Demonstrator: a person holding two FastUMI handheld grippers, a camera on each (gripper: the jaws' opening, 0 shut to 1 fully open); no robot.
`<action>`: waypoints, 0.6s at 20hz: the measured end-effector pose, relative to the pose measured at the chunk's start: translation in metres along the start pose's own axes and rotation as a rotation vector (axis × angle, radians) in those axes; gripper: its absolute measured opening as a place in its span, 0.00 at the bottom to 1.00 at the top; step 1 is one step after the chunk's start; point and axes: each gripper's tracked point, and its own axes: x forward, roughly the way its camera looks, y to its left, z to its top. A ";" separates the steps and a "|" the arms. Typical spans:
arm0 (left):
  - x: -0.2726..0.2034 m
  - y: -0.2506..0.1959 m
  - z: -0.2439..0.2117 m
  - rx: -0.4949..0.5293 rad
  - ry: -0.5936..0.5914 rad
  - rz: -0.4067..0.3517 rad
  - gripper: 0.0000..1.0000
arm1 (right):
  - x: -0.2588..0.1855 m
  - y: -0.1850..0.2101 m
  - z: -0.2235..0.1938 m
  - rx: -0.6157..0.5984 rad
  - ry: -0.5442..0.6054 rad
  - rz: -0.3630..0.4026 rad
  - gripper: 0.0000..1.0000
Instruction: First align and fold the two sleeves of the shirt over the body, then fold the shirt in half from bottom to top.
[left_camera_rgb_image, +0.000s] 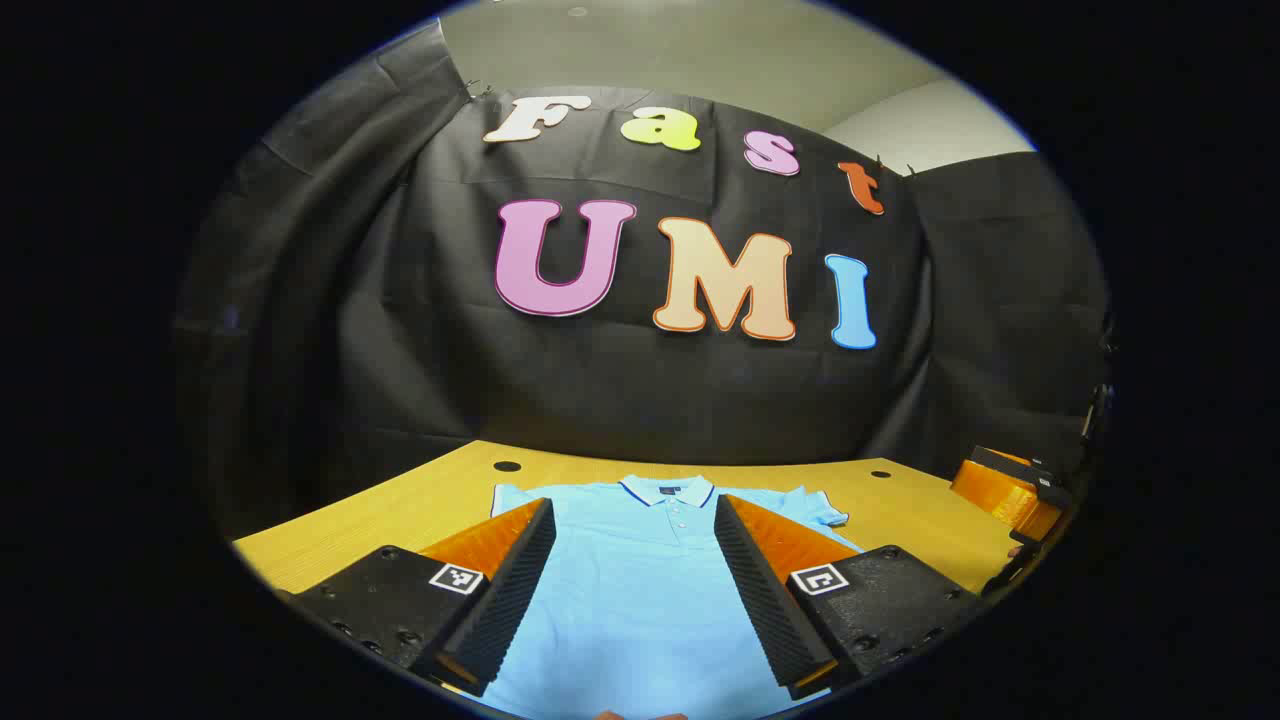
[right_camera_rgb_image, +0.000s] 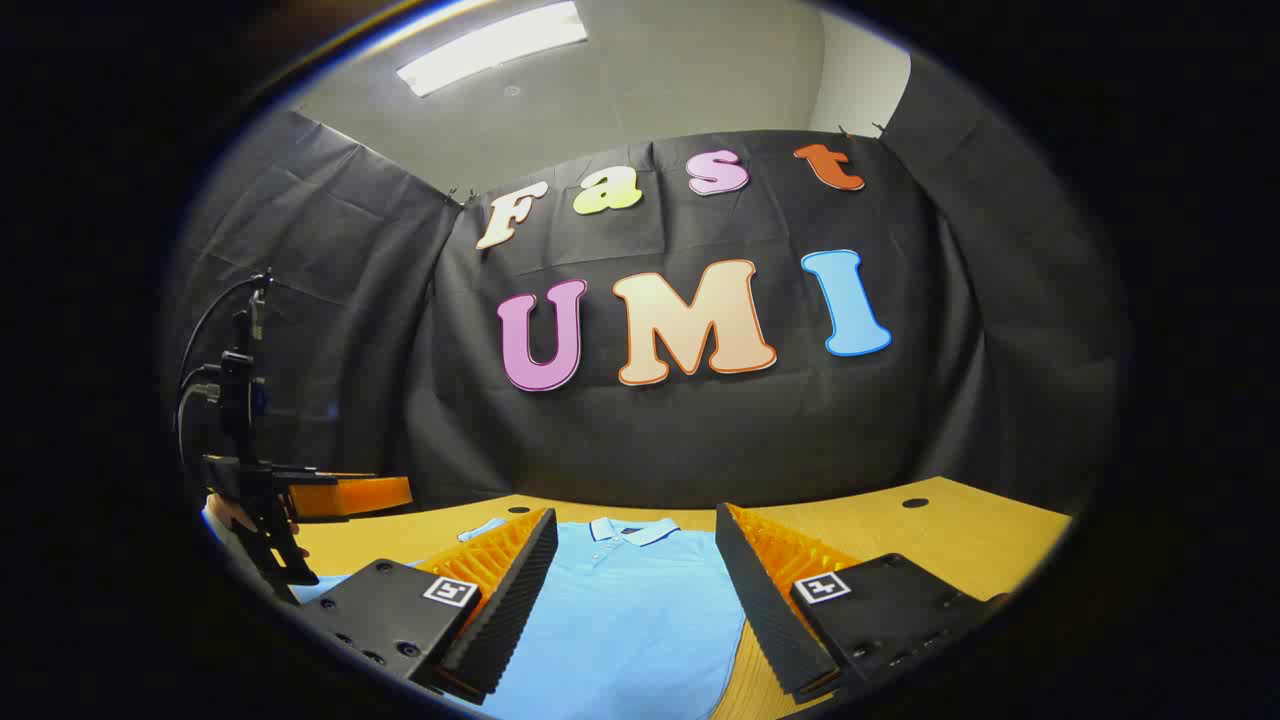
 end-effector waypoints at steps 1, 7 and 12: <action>0.000 0.000 -0.001 0.001 0.002 -0.001 0.95 | 0.001 -0.002 0.001 -0.002 -0.004 -0.012 0.99; 0.001 0.003 0.000 0.007 0.006 0.002 0.95 | 0.002 -0.016 -0.004 0.017 0.016 -0.061 0.99; 0.003 0.005 0.002 0.012 0.003 0.004 0.95 | 0.003 -0.016 -0.015 0.014 0.066 -0.051 0.98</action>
